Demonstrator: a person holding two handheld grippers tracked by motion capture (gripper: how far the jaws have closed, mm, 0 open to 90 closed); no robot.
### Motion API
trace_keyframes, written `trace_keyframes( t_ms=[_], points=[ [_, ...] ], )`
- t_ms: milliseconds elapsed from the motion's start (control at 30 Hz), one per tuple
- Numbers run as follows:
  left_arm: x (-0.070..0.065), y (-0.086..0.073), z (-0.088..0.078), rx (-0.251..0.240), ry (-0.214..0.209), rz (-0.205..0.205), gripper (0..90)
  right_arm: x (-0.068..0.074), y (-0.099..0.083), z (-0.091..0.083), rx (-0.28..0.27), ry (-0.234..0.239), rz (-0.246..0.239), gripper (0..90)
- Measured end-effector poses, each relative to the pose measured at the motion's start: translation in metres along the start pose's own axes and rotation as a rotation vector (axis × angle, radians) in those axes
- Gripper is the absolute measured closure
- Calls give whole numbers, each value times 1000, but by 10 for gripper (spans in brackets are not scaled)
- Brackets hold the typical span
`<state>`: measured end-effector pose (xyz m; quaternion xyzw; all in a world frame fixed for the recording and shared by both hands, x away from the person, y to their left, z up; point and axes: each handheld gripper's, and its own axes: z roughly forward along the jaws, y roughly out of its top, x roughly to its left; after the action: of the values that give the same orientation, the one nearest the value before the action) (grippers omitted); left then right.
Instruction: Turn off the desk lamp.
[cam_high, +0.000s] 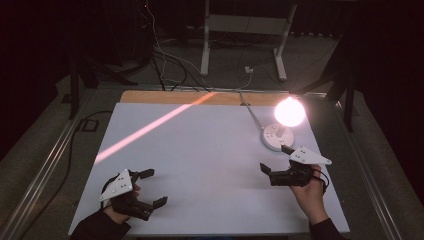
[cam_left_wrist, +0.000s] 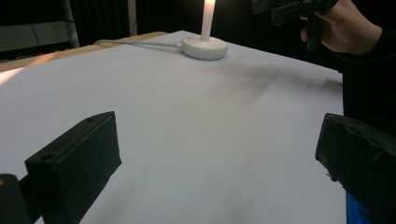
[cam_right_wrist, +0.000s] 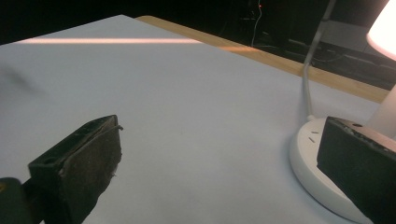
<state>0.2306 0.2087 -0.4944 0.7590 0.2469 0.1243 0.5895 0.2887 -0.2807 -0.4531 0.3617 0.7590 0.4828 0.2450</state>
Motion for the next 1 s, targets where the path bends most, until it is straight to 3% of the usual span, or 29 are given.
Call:
trace_keyframes(
  t_ms=[267, 533, 667, 833, 1000],
  points=[
    [0, 0, 0, 0, 0, -3, 6, -15, 0, 3, 4, -22, 26, 0],
    [0, 0, 0, 2, 0, -4, 5, -39, -2, 8, 47, -59, 67, 0],
    [0, 0, 0, 1, 2, -4, 5, -48, -4, 11, 47, -87, 80, 0],
    [0, 0, 0, 4, 3, -5, 6, -60, -3, 17, 44, -158, 112, 0],
    [0, 0, 0, 4, 3, -3, 6, -69, -4, 21, 34, -186, 141, 0]
  ],
)
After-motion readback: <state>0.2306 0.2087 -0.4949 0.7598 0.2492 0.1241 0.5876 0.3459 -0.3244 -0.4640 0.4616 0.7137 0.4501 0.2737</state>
